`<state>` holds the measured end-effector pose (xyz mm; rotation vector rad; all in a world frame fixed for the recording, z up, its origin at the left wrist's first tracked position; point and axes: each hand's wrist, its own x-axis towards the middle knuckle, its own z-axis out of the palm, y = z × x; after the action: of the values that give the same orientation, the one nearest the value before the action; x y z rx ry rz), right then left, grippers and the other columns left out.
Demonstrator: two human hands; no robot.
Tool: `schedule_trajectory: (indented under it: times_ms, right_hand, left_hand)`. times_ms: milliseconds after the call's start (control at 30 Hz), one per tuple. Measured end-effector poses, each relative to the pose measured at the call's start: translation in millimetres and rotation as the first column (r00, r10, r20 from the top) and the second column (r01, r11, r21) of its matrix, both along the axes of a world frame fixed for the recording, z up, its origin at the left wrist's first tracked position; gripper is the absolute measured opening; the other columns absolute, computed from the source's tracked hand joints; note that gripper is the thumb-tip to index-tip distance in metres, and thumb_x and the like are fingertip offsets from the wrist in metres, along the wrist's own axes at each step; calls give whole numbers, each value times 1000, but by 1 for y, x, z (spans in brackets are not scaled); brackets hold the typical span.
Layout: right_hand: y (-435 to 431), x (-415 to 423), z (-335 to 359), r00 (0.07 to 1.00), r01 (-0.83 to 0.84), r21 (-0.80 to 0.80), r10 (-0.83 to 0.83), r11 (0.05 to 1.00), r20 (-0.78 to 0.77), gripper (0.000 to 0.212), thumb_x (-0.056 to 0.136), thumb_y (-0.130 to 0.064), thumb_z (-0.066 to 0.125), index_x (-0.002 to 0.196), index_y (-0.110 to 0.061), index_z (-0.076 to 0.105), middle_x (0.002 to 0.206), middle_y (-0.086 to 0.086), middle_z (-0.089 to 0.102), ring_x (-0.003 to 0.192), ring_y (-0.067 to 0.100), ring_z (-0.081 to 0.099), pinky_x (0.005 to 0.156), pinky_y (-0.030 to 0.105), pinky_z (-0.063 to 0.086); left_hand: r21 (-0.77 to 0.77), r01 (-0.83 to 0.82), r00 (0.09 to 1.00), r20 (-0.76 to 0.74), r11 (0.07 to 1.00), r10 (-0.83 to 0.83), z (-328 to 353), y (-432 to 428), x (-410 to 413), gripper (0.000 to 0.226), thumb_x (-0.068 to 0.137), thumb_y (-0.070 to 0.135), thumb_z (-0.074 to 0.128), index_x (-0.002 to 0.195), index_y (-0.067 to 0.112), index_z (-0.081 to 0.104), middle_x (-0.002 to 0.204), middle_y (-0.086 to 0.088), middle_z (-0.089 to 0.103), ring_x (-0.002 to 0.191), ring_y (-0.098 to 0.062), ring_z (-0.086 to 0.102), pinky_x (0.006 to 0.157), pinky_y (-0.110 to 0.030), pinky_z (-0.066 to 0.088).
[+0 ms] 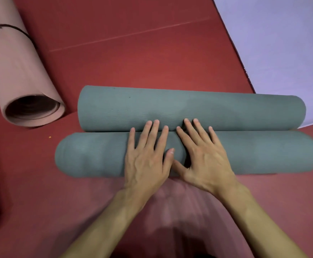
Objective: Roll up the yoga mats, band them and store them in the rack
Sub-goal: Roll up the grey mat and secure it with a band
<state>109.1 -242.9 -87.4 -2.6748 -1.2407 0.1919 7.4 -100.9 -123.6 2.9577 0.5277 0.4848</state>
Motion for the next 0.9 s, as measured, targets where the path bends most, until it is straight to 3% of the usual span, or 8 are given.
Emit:
schedule_trajectory:
  times_ms: [200,433,500,633,733,900]
  right_hand:
    - [6,29,6,996,-88,-161,83,983,-35,118,74,-95,34,163,-18,30,174,2,10,161,20,2,125,63,16]
    - [15,22,2,997,-16,-140,26,990,71,132,64,-104,39,162,-15,34,171,9,25,160,25,16,127,62,11]
    - [23,37,6,1000,-8,-213,9,977,4,146,53,-109,33,165,-17,21,174,8,13,161,25,6,128,60,7]
    - [40,64,14,990,-49,-336,0,940,-143,161,40,-113,36,166,-22,-4,174,6,-13,160,25,-16,128,58,1]
    - [45,74,13,984,-45,-307,-11,951,-178,162,35,-111,30,166,-23,-3,173,6,-16,159,23,-19,129,56,1]
    - [43,77,7,995,0,-185,-19,983,-99,150,46,-107,30,167,-20,14,175,4,-6,161,19,-11,129,56,4]
  left_hand:
    - [-59,-79,993,-92,995,73,6,4,15,63,100,43,36,156,17,47,164,-8,41,155,-24,32,124,-56,23]
    - [-169,-145,948,-304,975,89,20,30,63,83,88,54,10,164,26,27,174,1,16,160,-17,12,128,-52,13]
    - [-161,-138,954,-288,977,87,17,33,66,79,91,54,14,163,26,30,173,-2,19,160,-19,15,128,-52,15]
    - [-82,-60,988,-144,995,48,12,35,65,66,99,48,28,153,17,50,161,-7,46,151,-24,39,123,-54,29]
    - [-23,-73,996,-59,997,71,8,27,59,57,103,43,35,146,14,58,152,-8,56,143,-26,49,121,-57,30]
    - [-98,-103,988,-126,990,90,6,30,67,63,100,46,30,155,21,47,160,-5,47,151,-22,38,124,-56,23]
